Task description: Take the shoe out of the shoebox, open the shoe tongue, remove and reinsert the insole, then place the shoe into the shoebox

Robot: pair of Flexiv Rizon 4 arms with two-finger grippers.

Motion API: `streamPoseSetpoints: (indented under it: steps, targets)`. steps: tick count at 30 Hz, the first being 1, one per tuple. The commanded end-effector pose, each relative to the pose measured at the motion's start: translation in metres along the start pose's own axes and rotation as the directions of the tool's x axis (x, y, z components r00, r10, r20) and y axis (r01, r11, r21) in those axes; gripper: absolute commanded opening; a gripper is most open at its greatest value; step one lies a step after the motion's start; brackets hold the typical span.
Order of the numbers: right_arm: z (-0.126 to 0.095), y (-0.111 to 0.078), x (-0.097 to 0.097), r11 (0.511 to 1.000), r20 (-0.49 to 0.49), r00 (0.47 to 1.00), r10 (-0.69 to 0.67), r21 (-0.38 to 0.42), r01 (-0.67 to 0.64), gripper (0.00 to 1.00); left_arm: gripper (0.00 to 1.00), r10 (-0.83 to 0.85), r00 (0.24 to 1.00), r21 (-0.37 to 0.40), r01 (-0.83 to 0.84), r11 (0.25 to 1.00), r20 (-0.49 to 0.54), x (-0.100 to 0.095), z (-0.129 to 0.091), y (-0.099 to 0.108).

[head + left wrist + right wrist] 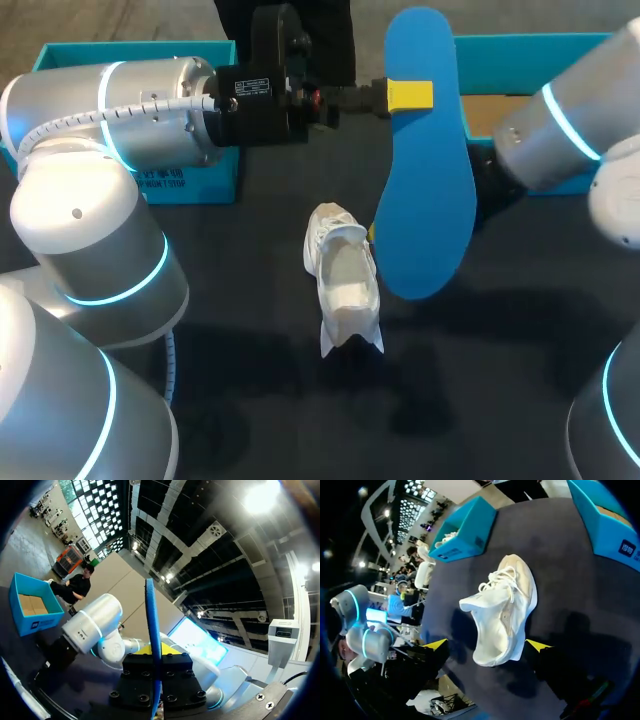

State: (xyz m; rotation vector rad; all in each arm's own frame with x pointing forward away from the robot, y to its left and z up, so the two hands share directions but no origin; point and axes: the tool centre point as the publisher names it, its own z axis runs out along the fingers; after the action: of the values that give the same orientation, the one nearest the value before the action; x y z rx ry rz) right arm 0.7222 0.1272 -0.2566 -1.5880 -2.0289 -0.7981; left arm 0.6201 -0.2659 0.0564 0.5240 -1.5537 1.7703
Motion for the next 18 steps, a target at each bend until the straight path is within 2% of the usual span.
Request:
streamPoseSetpoints:
  steps: [1,2,9,10,14,18]
  targets:
    - [-0.014,-0.002,0.001,1.0,-0.119,0.993,-0.015,-0.003,0.015,1.0,0.0,0.0,1.0,0.002,0.0,1.0,0.001,0.0,0.0,0.002]
    - [-0.016,-0.001,0.003,1.0,-0.158,0.987,-0.018,-0.011,0.016,1.0,0.0,0.0,1.0,0.002,0.0,1.0,0.001,0.0,0.0,0.002]
    - [-0.035,0.006,0.013,0.999,-0.256,0.967,-0.009,-0.036,0.0,1.0,0.0,0.0,1.0,0.002,0.0,1.0,0.001,0.0,0.0,0.002]
    - [-0.047,0.011,0.022,0.999,-0.289,0.957,-0.003,-0.05,-0.012,1.0,0.0,0.0,1.0,0.002,0.0,1.0,0.001,0.0,0.0,0.002]
    - [-0.057,0.016,0.028,0.997,-0.344,0.939,-0.007,-0.077,-0.021,1.0,0.0,0.0,1.0,0.002,0.0,1.0,0.001,0.0,0.0,0.002]
    - [-0.064,0.019,0.034,0.994,-0.411,0.912,0.001,-0.1,-0.046,1.0,0.0,0.17,0.984,-0.08,-0.165,0.983,0.054,-0.013,-0.012,0.011]
